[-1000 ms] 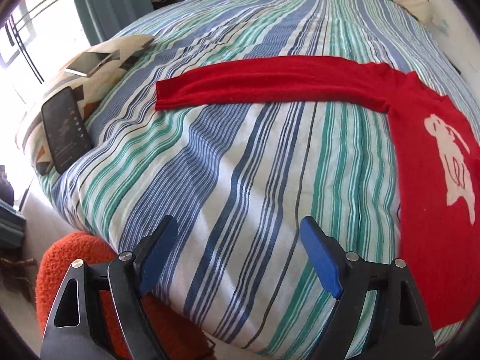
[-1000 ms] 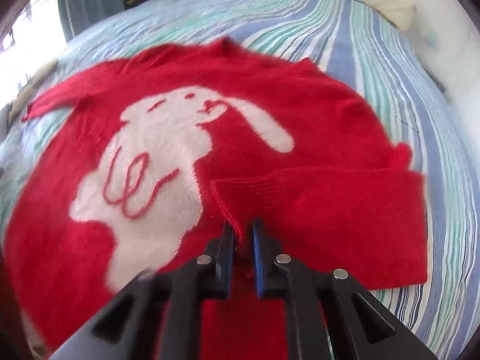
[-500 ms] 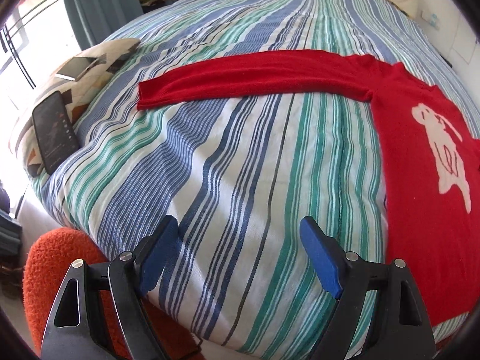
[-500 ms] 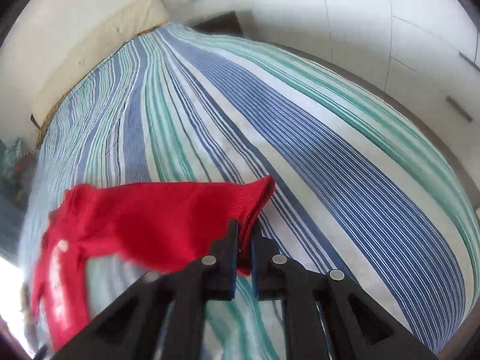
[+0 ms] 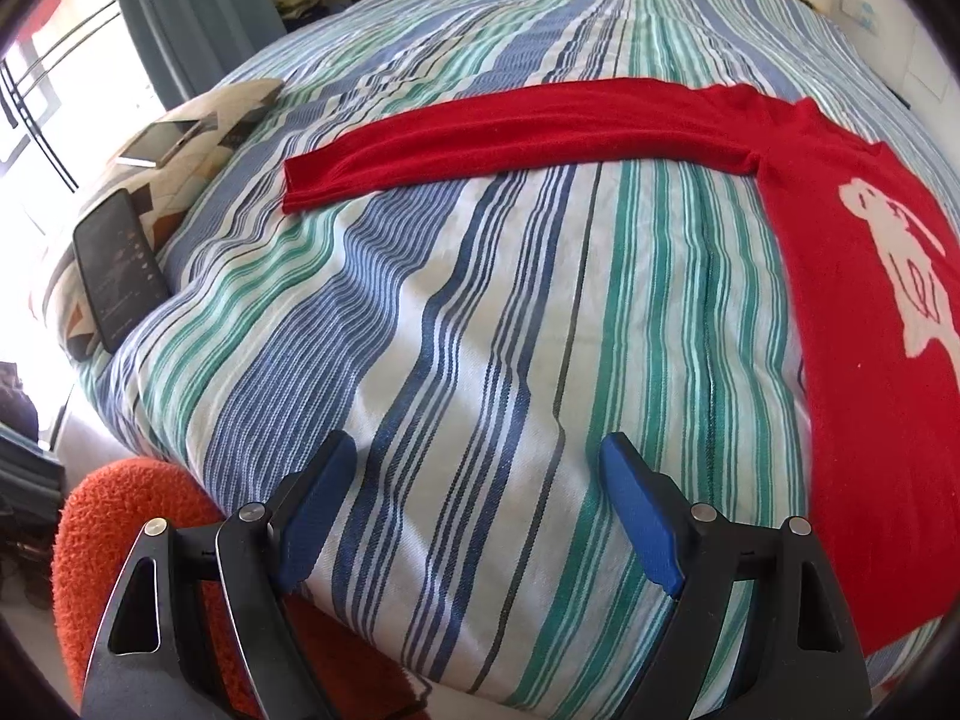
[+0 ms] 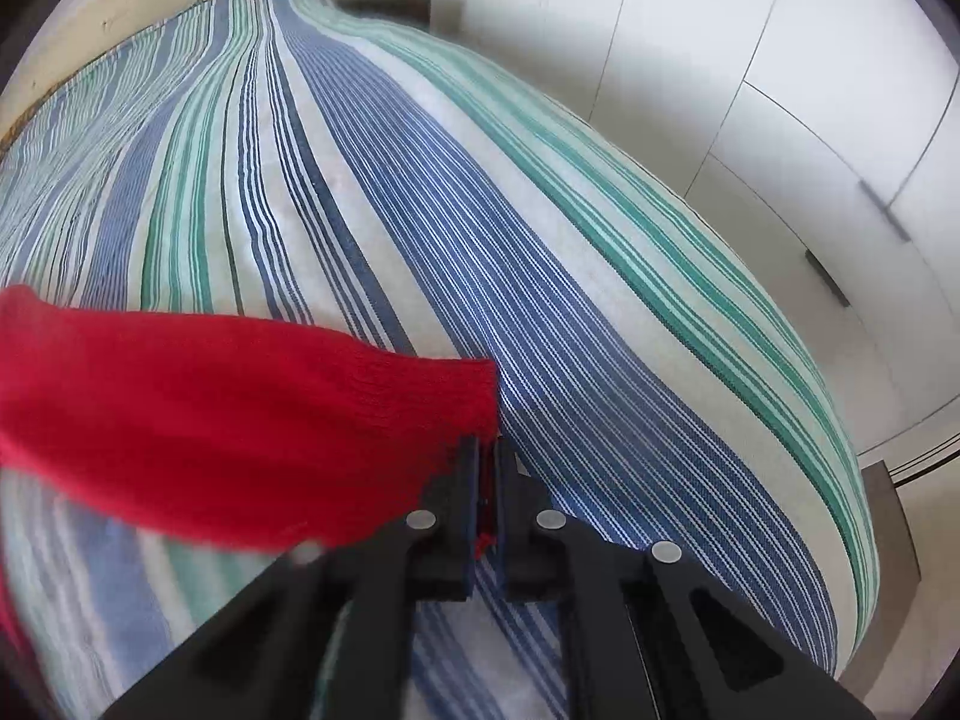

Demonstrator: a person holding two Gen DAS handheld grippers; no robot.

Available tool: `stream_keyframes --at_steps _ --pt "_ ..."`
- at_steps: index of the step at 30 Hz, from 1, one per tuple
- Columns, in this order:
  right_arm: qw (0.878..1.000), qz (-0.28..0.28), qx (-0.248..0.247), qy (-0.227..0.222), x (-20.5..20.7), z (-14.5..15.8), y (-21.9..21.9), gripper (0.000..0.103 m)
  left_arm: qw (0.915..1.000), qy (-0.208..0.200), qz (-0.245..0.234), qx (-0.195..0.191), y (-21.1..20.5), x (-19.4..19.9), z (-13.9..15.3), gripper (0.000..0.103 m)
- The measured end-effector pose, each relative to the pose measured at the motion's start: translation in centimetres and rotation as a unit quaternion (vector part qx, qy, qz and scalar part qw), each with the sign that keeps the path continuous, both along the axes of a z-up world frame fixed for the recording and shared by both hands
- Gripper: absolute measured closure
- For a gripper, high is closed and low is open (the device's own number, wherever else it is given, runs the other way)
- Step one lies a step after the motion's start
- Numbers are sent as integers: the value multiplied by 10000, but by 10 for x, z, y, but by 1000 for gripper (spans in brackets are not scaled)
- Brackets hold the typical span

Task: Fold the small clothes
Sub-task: 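Grasp the other sleeve cuff with the right tool and lay it flat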

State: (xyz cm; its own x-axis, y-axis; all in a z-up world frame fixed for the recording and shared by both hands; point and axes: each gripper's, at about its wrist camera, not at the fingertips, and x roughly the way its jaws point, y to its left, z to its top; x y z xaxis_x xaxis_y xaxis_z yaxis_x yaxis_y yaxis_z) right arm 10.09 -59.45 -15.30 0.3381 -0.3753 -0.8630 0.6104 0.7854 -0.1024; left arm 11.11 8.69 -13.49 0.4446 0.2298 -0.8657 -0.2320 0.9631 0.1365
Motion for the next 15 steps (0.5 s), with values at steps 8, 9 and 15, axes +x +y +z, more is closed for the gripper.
stream_keyframes --at_steps 8,9,15 --pt "9988 87 -395 290 -2 2 7 101 10000 -3 -6 63 -2 2 -3 18" --pt "9992 70 -316 251 -5 2 4 100 10000 -13 -15 73 -3 2 -3 18" --pt "9992 183 -49 -345 -36 23 6 33 9995 -242 -140 -140 -5 -1 5 18"
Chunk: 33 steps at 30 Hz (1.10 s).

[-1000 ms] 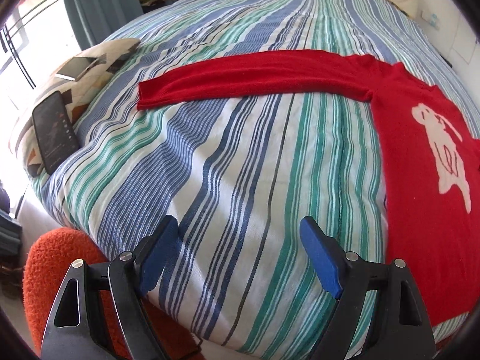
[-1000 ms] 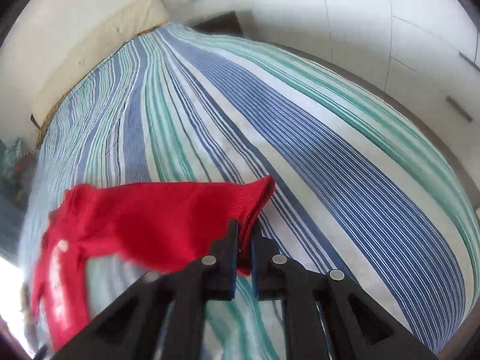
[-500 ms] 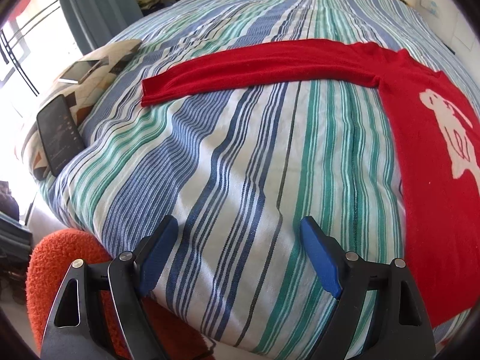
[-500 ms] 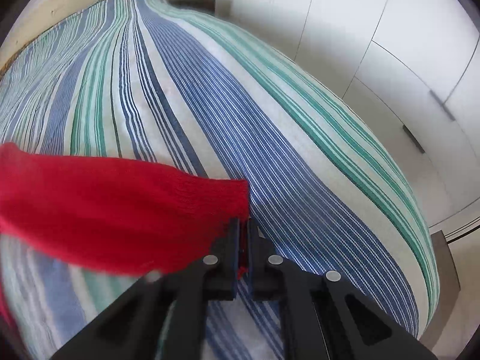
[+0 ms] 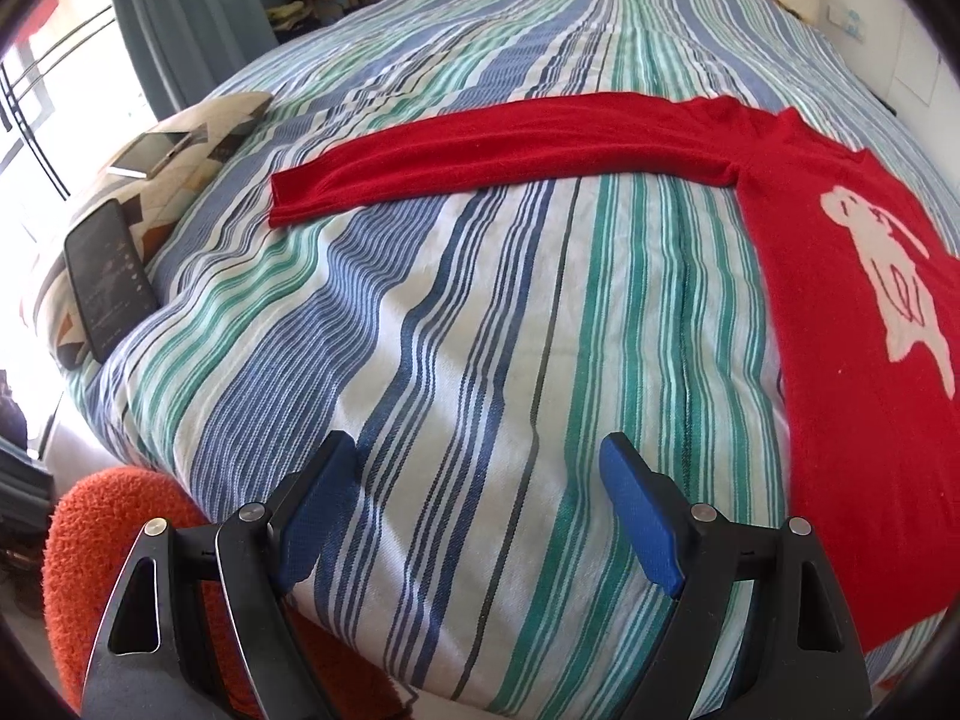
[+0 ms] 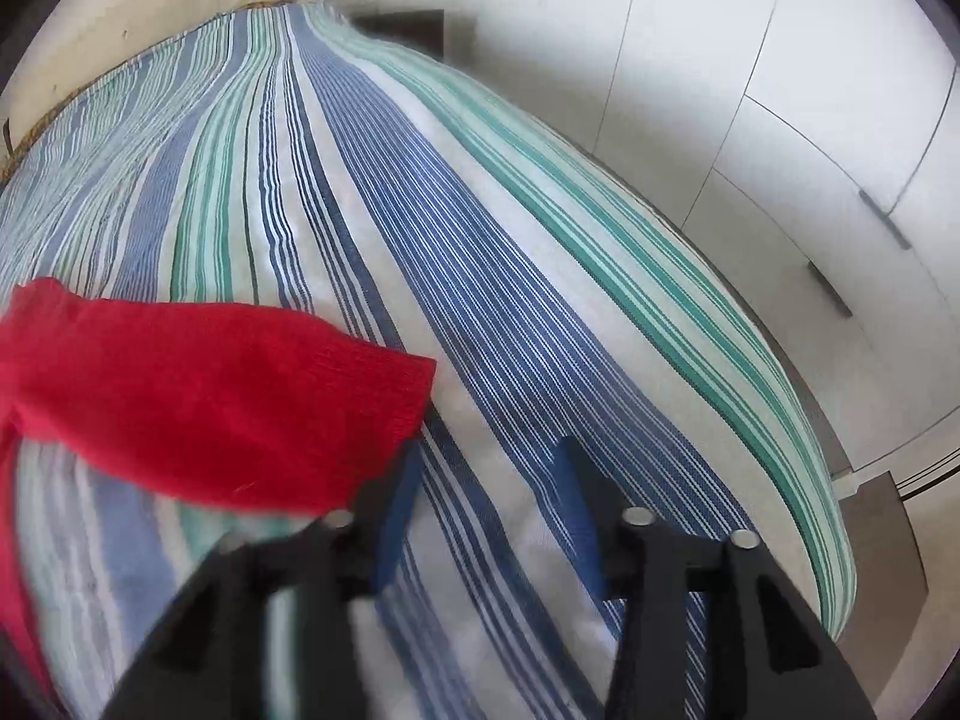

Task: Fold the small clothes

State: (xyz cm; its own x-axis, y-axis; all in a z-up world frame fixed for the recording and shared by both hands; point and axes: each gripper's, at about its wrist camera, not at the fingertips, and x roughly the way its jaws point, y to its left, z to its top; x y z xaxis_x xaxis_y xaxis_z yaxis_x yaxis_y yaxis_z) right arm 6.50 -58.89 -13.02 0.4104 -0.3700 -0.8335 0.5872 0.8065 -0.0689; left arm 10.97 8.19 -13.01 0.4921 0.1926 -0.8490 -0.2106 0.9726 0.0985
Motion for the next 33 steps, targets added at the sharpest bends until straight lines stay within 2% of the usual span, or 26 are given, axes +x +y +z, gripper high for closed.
stream_keyframes --at_steps 1,8,12,15,17,21,23,25,27,29,30,32,33 --pt "9999 7 -81 -106 -5 8 5 26 10000 -40 -29 -12 -1 0 1 18" --pt "9960 135 -449 -755 -48 67 67 24 9996 -190 -120 -151 -3 5 6 18" --pt "9888 346 -388 -1399 -69 95 130 16 9990 -310 -175 -253 -5 5 9 17" --pt "9815 813 -179 -1725 -73 99 184 10 9982 -274 -392 -353 -15 15 8 14" --pt "9775 1182 92 -1746 -71 88 215 9 9976 -313 -559 -279 -23 25 9 14" --pt "9766 1567 626 -1332 -43 45 248 9 9973 -274 -617 -285 -28 49 1 13" --pt "9798 1447 776 -1143 -32 23 247 9 9982 -140 -461 -350 -23 56 -11 13" --pt "9854 1263 696 -909 -27 6 241 9 9981 16 -354 -500 -16 54 -27 11" --pt "9905 1060 589 -648 -23 -11 227 9 9979 -52 -366 -523 -15 49 -35 7" --pt "9924 799 882 -321 -24 -34 212 8 9981 -20 -410 -466 -20 49 -37 1" --pt "9914 770 1000 -352 -25 -41 208 7 9983 -10 -424 -404 -22 48 -38 1" --pt "9911 807 921 -520 -26 -44 208 0 9984 -61 -431 -367 -23 46 -40 0" --pt "9912 846 875 -518 -26 -46 209 0 9983 -76 -428 -376 -23 46 -40 0"
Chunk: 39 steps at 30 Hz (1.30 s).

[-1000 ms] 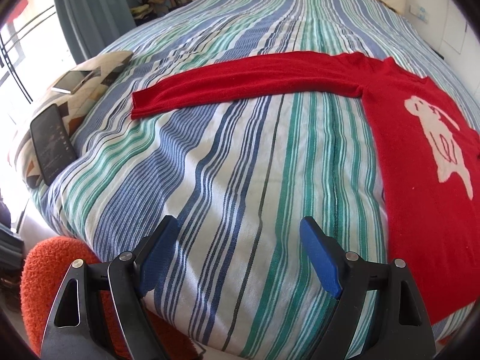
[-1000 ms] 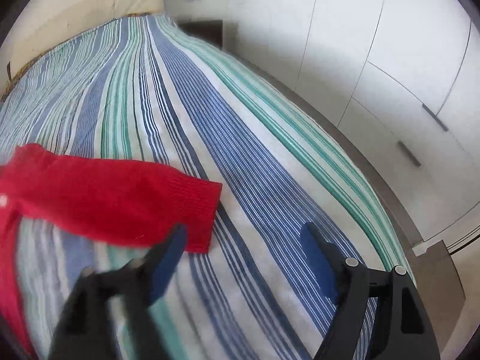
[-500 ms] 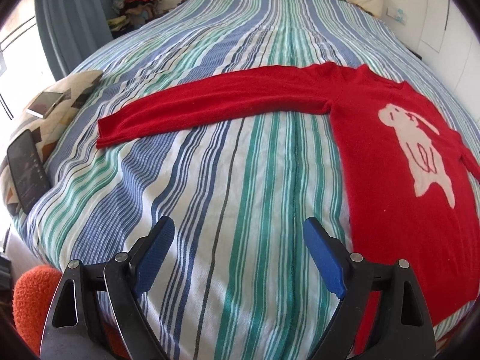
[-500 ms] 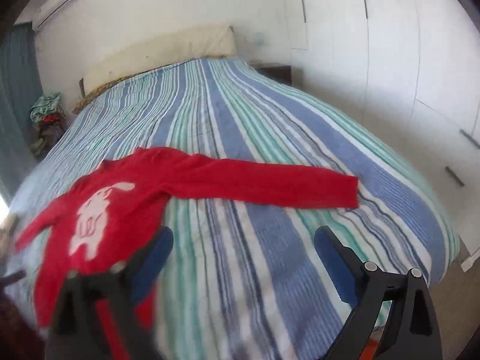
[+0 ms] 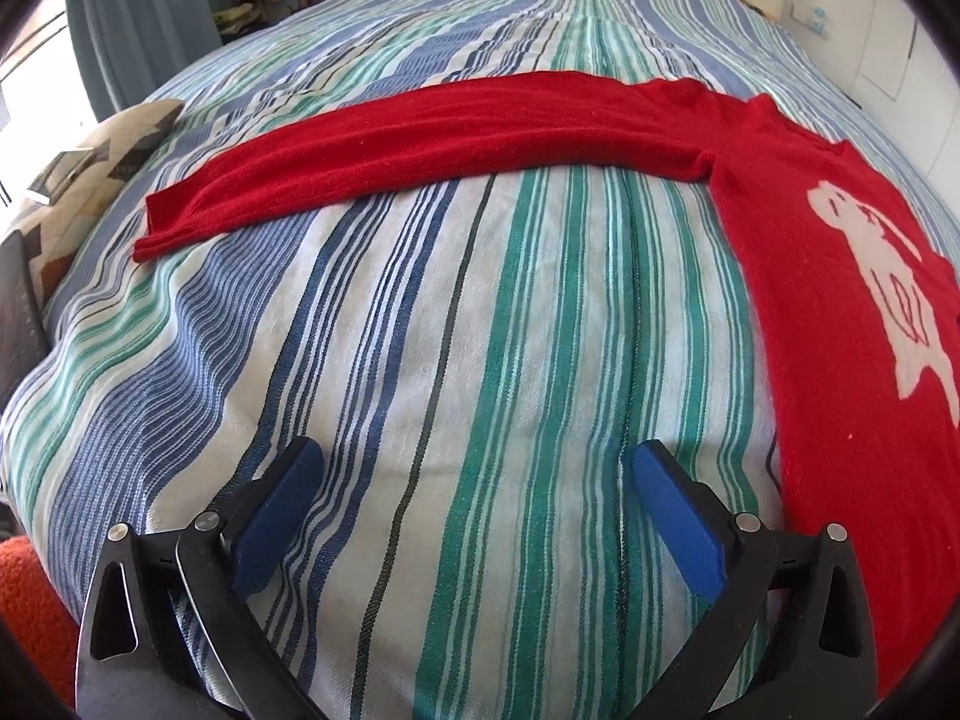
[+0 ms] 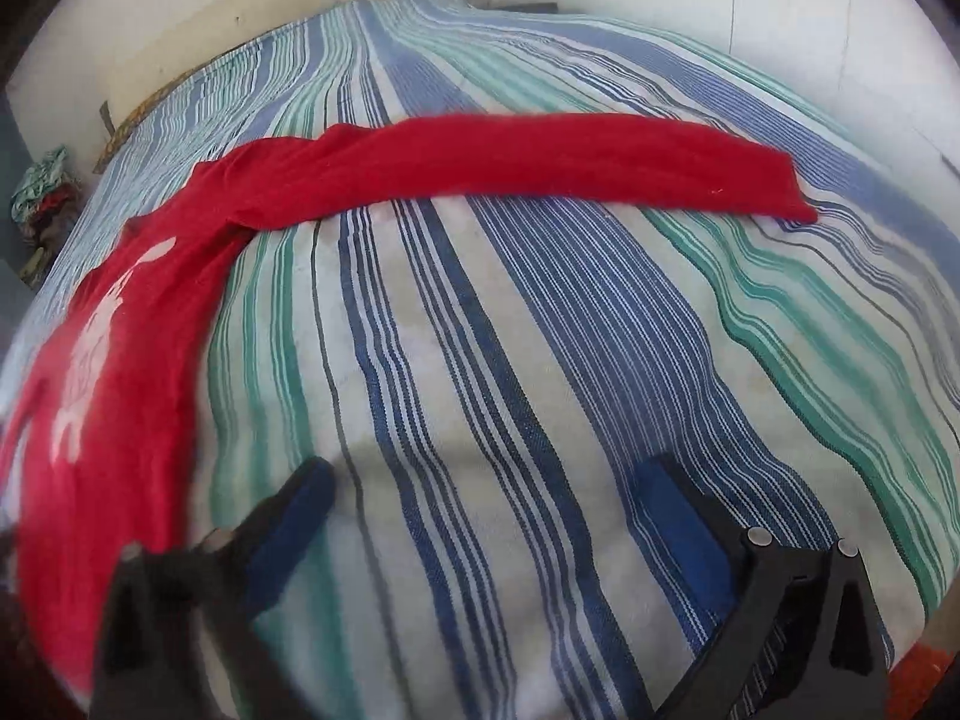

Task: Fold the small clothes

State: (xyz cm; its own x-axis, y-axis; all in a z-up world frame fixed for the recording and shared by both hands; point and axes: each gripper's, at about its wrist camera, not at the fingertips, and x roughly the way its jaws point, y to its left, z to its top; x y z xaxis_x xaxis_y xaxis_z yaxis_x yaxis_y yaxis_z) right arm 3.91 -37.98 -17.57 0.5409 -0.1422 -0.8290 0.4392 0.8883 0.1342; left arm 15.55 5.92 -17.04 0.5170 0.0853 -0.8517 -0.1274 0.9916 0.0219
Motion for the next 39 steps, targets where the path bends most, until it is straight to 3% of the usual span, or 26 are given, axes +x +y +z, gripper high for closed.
stream_keyframes --at_steps 39 --pt "9991 95 -411 -40 -1 -1 10 0 9998 56 -21 214 -6 3 -3 0"
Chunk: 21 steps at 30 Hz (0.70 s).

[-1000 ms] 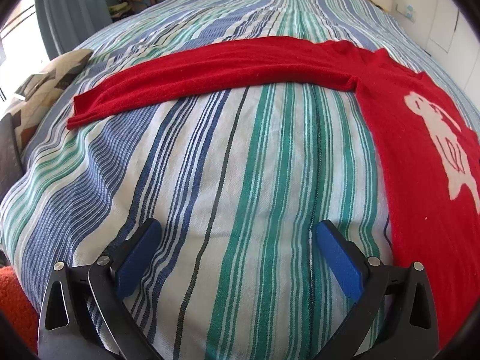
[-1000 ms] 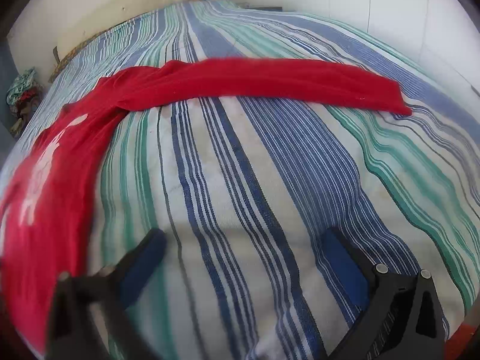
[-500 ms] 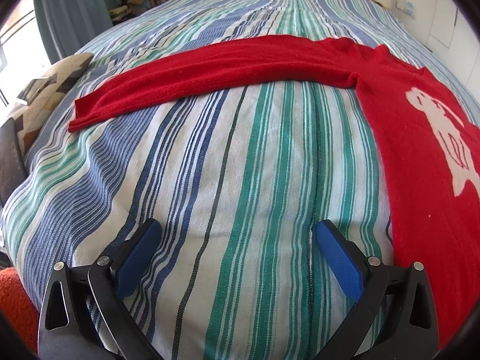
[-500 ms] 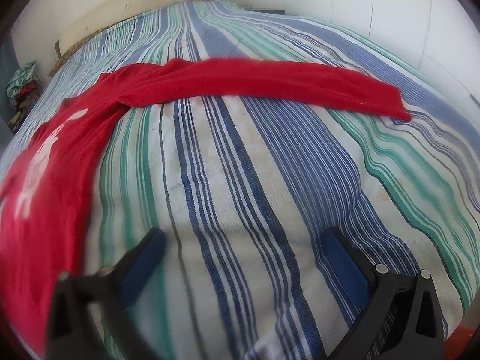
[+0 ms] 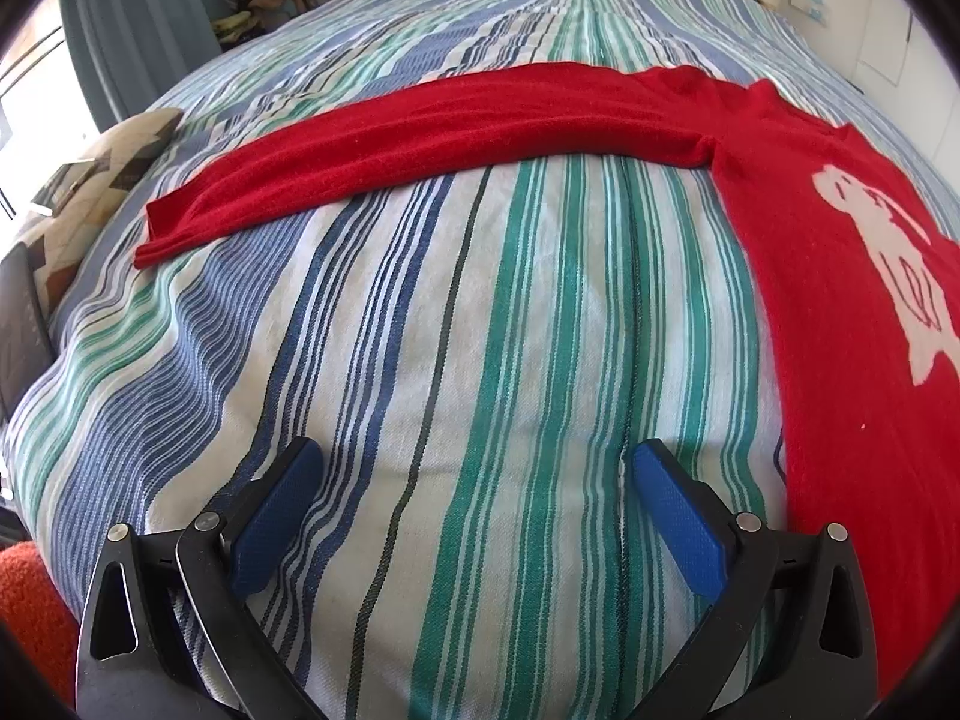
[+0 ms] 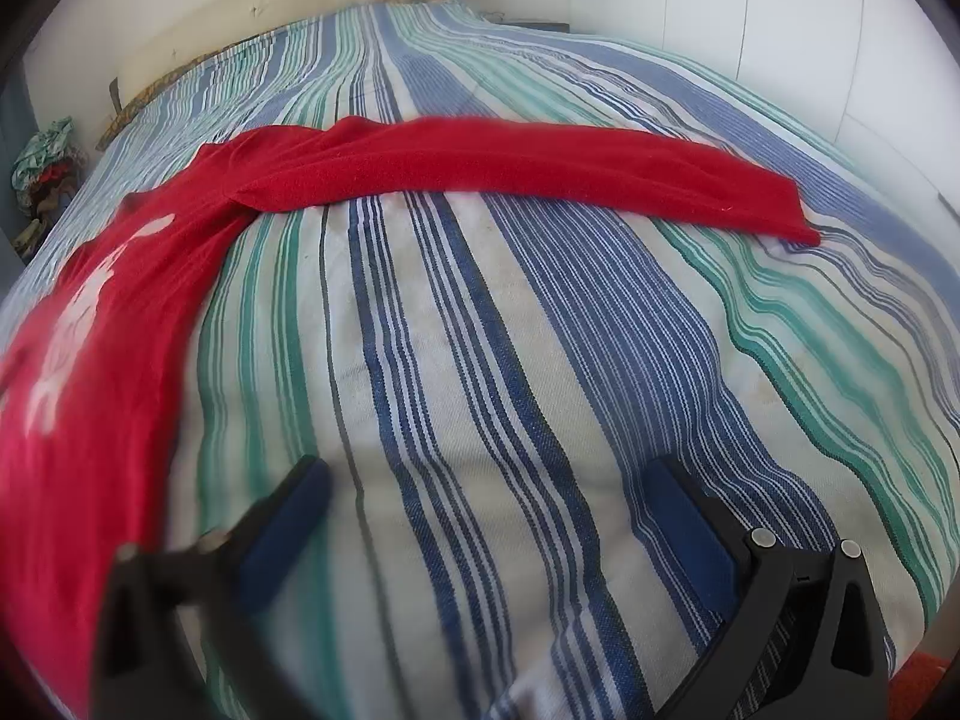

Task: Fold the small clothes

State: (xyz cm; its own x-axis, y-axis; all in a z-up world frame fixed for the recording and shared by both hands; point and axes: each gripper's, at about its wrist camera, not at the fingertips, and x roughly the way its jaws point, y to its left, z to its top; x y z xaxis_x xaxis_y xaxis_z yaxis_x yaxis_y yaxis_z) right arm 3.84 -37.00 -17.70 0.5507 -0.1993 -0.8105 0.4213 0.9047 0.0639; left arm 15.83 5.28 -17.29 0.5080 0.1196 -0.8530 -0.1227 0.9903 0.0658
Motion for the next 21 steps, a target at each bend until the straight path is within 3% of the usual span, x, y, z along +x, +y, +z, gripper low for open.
stream_keyframes --at_steps 21 --pt "10000 0 -85 -35 0 -1 0 0 9999 -55 -31 140 -4 -1 -1 0"
